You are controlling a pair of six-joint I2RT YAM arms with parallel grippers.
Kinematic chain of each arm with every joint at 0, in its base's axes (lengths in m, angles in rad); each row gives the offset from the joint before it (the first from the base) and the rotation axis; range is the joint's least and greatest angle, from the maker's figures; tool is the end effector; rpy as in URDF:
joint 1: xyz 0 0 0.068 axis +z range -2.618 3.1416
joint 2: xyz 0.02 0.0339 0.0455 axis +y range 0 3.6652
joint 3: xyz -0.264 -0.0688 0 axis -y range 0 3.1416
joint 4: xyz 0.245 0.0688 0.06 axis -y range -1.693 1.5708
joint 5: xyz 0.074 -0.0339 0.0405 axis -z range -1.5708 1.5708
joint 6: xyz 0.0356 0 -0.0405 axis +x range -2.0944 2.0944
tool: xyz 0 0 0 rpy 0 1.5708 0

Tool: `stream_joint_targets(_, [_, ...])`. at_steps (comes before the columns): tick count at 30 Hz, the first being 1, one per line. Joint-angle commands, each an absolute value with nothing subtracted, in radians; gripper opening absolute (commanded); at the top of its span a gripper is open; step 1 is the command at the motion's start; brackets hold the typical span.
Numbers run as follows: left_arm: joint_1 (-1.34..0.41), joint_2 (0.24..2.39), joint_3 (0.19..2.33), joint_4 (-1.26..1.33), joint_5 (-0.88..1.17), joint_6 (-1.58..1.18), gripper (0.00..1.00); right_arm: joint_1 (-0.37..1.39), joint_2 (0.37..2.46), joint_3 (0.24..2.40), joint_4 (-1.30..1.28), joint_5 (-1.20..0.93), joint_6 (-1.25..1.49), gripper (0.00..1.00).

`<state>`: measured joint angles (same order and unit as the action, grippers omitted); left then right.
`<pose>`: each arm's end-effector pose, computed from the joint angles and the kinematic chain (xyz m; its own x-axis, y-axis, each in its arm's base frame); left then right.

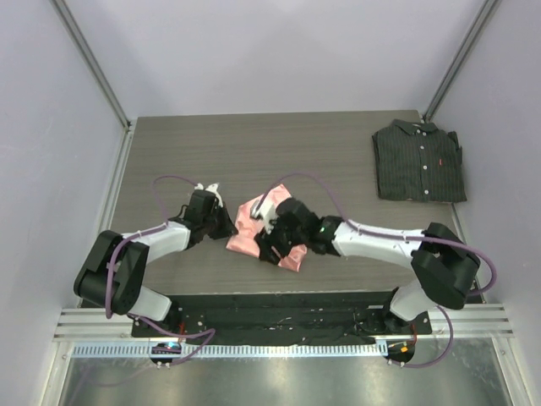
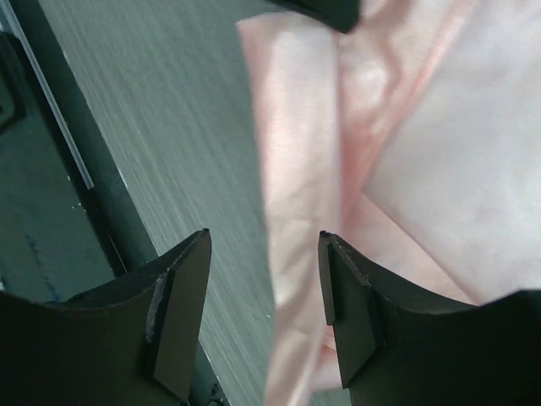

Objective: Fold the napkin, place the utensils inside, and roll it up
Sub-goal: Roll the napkin with the utensil

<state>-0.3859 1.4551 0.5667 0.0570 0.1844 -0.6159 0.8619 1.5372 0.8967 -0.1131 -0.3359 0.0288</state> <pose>0.2422 -0.1054 0.1429 -0.8386 -0.2723 -0.4718 0.0000 0.8661 -0.4999 0.2006 0.2520 0.2054 -0.4704 -0.5068 -0.7224 -0.8599 0.4469 0.2465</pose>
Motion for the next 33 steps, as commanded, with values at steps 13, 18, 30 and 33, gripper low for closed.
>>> stream_joint_targets(13, [-0.385,1.483,0.609,-0.057,0.190,-0.592,0.00,1.169,1.644,0.887,-0.005,0.268,-0.219,0.61])
stream_joint_targets(18, [-0.385,1.489,0.617,-0.064,0.193,-0.583,0.00,1.170,1.649,0.884,0.023,0.296,-0.253,0.61])
stream_joint_targets(30, [-0.385,1.494,0.623,-0.069,0.195,-0.580,0.00,1.167,1.664,0.911,0.008,0.244,-0.291,0.60])
stream_joint_targets(33, [-0.385,1.493,0.624,-0.071,0.198,-0.577,0.00,1.152,1.680,0.913,0.011,0.224,-0.287,0.60])
